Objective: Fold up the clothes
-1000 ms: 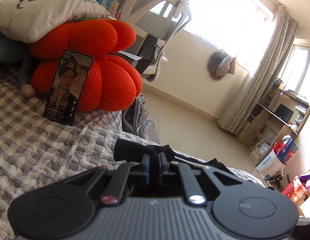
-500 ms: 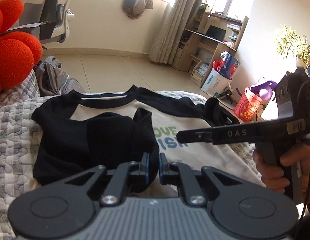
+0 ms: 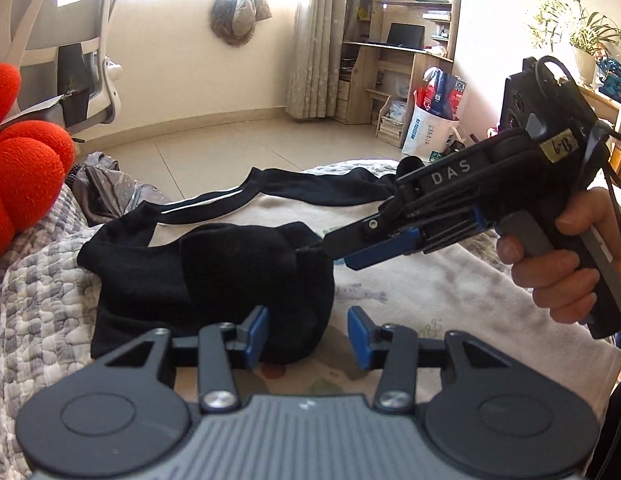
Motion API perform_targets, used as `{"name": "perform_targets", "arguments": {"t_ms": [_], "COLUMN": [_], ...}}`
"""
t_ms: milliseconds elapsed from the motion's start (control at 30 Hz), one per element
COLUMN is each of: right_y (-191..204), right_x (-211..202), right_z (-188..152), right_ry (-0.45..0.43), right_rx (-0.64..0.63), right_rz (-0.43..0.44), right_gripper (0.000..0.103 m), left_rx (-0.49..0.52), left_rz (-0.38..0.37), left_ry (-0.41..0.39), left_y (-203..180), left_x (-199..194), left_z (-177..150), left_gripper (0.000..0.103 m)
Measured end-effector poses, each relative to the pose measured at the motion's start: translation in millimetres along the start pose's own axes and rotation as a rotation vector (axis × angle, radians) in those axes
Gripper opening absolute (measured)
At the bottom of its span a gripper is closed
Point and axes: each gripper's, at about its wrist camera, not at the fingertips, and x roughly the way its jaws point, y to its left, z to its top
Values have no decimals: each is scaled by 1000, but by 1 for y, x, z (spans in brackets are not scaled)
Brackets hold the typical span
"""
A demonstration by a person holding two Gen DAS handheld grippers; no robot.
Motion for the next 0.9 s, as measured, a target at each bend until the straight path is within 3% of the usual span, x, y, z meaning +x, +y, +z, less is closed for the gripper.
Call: {"name": "perform_targets", "arguments": {"t_ms": [267,300,333,367,433,467,633,767,900], "right_y": [-21,-20,-19,-18,-15,-14,-9,-7,0], "right_x": [3,2,2,2,1,0,-6,4,16], "right_z": [3,3,3,3,3,4,8,11,11], "right_ry": [14,13,11,10,-1,-8,-47,-36,-23], "right_rx": [218,222,219,217,205,198,149,98,43], "right_rz": [134,144,156,168,182,186,129,48,6], "right_gripper": [39,36,27,24,23,23,23,24,25], "left_rx": [80,87,93,92,82,64,-59,-151,-311], "left_rz": [33,41,50,64,100,113,210,325,424], "left_ry": [-4,-6,-8,-12,-26,-40,-199,-260,-301], "left_y": [-20,-22,-24,-26,-27,-25,2,41,96], "left_x": [26,30,33,36,37,35,-3,-31,-54], "left_z": [8,9,9,9,10,10,16,19,9], "left_gripper": [45,45,45,40,14,5,5,5,5]}}
